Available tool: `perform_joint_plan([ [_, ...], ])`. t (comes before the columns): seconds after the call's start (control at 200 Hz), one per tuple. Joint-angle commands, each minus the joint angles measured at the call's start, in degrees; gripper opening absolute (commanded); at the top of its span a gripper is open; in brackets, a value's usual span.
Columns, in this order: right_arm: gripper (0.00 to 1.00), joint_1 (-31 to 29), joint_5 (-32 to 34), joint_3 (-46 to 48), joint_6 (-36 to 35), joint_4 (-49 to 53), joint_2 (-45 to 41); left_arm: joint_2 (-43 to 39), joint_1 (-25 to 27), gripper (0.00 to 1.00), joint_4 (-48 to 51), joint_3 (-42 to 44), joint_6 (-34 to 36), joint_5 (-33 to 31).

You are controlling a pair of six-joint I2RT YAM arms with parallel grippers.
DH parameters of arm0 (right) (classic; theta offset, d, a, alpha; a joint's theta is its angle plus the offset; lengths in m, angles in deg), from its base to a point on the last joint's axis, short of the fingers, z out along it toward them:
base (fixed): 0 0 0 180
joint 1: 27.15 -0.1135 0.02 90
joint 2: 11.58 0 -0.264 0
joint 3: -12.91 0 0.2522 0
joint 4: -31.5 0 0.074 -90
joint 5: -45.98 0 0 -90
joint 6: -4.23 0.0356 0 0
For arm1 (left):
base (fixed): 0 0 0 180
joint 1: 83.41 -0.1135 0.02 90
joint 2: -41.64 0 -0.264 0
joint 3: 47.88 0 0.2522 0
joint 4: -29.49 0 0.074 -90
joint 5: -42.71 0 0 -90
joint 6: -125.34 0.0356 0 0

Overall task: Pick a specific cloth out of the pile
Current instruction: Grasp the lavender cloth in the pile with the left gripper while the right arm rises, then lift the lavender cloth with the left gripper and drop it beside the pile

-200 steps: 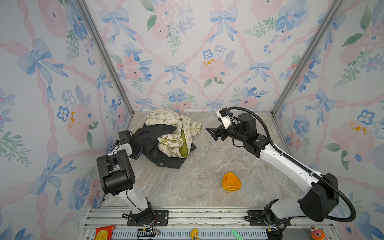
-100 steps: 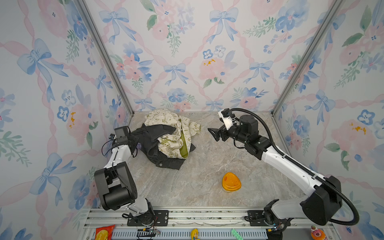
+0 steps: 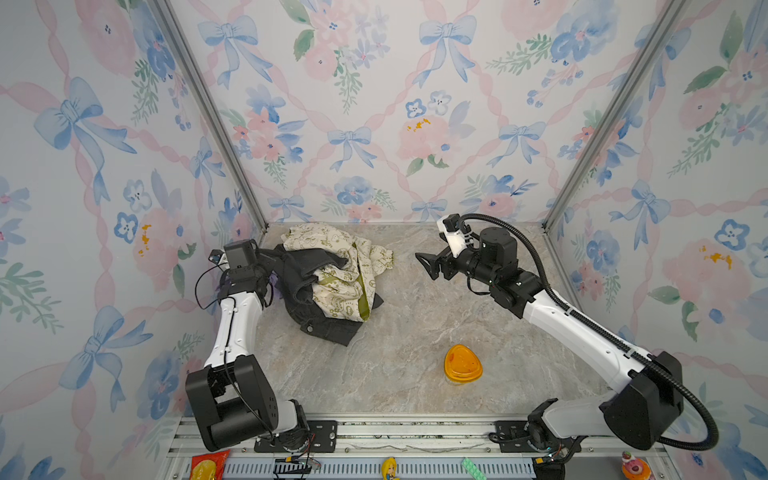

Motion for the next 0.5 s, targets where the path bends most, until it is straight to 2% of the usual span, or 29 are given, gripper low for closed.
perform_joint_plan([
  [0.0,0.97,-0.40,1.22,-2.19,-0.53,0.95,0.12,-2.40,0.76,0.00,-4.40,-5.02,0.74,-1.83],
  [0.495,0.97,-0.47,3.76,-4.49,-0.50,1.99,0.98,-0.87,4.79,0.00,-5.14,-16.91,3.95,-2.76],
])
